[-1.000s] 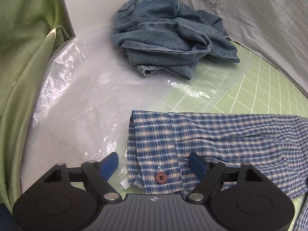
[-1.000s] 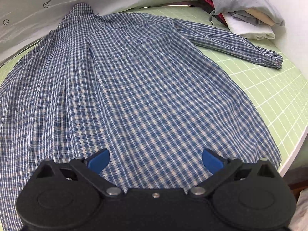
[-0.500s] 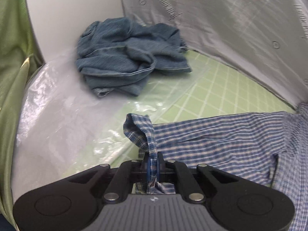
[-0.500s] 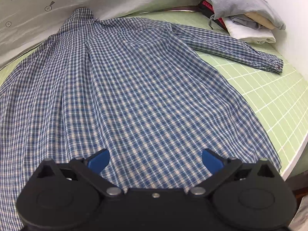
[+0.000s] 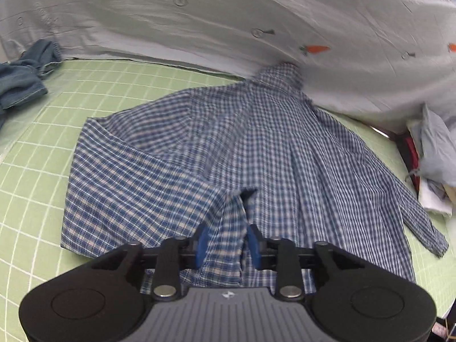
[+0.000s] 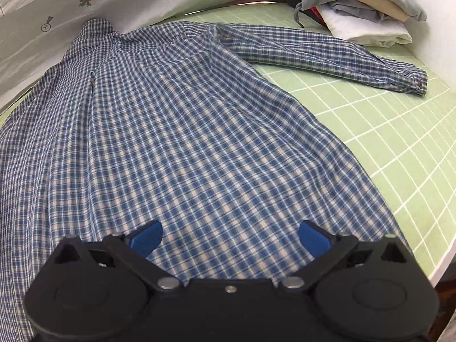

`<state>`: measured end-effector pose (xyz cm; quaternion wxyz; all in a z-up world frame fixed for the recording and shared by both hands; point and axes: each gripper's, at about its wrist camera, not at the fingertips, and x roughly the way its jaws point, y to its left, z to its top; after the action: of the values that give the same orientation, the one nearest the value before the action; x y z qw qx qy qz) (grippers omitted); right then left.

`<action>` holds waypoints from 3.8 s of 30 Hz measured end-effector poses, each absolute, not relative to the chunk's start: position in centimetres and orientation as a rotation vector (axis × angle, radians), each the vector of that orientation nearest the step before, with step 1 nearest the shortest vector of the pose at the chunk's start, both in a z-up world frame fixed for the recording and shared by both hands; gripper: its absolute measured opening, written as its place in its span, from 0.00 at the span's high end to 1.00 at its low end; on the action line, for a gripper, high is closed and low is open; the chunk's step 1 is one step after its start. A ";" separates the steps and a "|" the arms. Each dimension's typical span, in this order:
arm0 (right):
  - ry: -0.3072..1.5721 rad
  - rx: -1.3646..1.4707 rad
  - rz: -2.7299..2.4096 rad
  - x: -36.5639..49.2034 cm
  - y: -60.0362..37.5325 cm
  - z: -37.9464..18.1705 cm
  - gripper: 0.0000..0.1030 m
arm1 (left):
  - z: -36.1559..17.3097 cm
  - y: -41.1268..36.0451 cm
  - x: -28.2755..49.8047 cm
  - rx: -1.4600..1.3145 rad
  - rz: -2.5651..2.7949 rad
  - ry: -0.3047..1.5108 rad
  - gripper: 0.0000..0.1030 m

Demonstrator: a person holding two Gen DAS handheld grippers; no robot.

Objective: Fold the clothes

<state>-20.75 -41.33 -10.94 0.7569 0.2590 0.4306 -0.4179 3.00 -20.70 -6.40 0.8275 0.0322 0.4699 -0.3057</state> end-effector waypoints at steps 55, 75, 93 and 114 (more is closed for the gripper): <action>0.833 0.198 -0.377 -2.7 -23.5 -9.2 0.97 | -12.3 -8.6 5.8 0.182 -0.277 1.195 0.14; 0.590 0.212 -0.850 -8.1 -53.2 -6.5 0.97 | -8.5 -15.1 4.9 0.148 -0.056 1.098 0.13; 0.646 0.339 -0.754 -11.9 -36.9 -7.1 0.00 | -8.7 -7.5 2.7 0.091 -0.203 1.050 0.07; 0.801 0.365 -0.649 -8.5 -8.9 -9.8 0.29 | -8.5 6.8 2.0 0.238 -0.508 1.049 0.05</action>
<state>-8.55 -8.85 -9.80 0.8542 0.1736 0.3809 -0.3085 2.02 6.76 -8.51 0.8284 0.1123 0.4939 -0.2392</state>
